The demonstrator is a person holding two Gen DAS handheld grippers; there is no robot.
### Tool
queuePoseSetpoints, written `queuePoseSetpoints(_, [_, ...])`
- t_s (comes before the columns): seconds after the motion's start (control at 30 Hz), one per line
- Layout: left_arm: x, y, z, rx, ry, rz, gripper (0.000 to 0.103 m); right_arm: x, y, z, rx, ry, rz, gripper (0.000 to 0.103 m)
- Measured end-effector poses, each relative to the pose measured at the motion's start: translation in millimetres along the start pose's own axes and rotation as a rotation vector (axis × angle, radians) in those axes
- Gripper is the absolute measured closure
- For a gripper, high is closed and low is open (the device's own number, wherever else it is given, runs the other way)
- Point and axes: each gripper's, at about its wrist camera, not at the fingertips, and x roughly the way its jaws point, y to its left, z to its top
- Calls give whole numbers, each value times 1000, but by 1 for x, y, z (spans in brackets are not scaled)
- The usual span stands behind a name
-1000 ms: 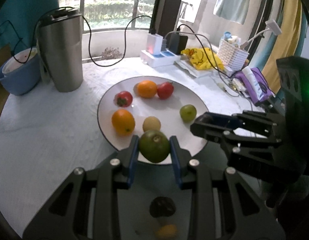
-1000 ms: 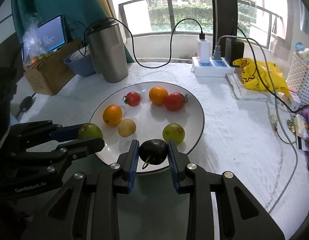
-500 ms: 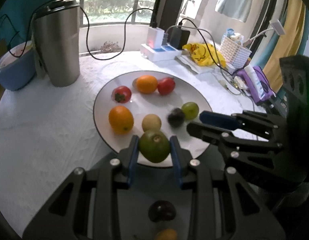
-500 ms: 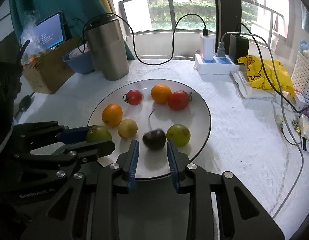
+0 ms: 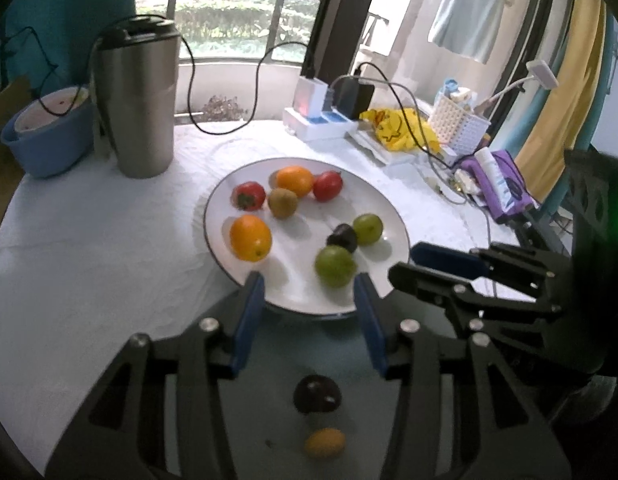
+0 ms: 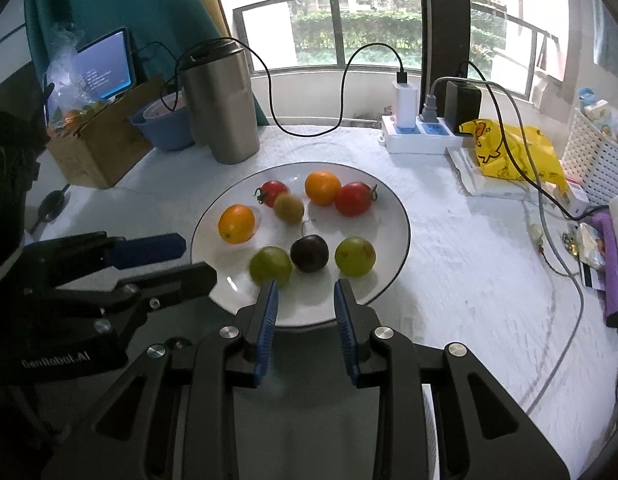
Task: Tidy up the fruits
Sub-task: 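Carry the green fruit and dark plum into the white bowl and open both tools, then grasp a small yellow fruit with the left tool while the right tool grasps another dark plum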
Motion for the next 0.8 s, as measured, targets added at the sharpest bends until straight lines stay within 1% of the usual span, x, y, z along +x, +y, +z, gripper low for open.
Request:
queuePoseSetpoints(0.3, [-26,21,-16,-37,-37,18,55,-8,30,-11,-25,5,6,72])
queuePoseSetpoints(0.6, [-50,43,-41,-57,-55,42,55,-7,68,-23,-57,22,15,72])
queuePoseSetpoints(0.8, [-58,53,-58,-74,-51,45,55,-4,82,-31,-67,36,16,72])
